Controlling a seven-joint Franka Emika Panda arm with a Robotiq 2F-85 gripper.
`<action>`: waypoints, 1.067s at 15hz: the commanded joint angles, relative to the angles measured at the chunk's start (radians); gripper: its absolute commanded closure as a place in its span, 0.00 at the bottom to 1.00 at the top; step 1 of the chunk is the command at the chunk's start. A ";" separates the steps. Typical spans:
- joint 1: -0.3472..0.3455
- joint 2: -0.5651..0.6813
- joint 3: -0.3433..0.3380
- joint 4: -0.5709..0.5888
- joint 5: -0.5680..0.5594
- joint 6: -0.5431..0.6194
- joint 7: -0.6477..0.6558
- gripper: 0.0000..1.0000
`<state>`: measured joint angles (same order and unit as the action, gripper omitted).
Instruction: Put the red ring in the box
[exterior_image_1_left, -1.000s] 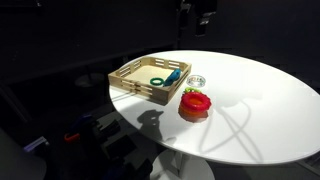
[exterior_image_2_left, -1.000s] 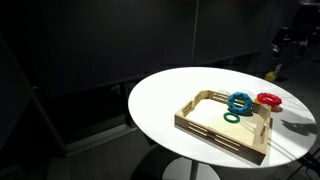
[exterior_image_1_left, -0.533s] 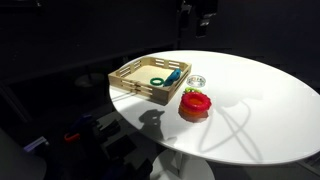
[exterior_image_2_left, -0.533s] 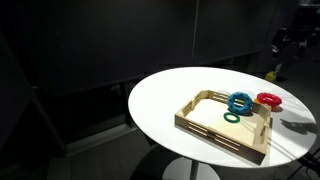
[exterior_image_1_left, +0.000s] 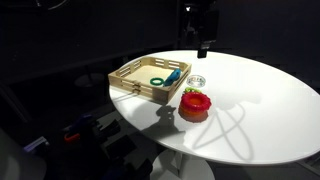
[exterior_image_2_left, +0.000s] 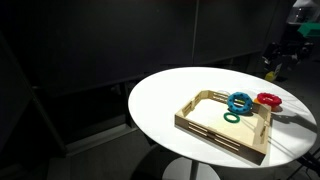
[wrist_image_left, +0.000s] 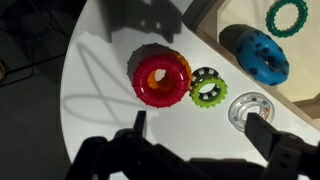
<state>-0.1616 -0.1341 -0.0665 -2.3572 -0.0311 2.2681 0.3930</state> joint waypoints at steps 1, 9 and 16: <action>-0.002 0.090 -0.014 0.030 -0.018 0.059 0.068 0.00; 0.019 0.246 -0.052 0.052 -0.006 0.132 0.114 0.00; 0.042 0.317 -0.067 0.085 0.006 0.138 0.111 0.00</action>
<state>-0.1427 0.1513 -0.1162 -2.3041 -0.0315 2.4049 0.4835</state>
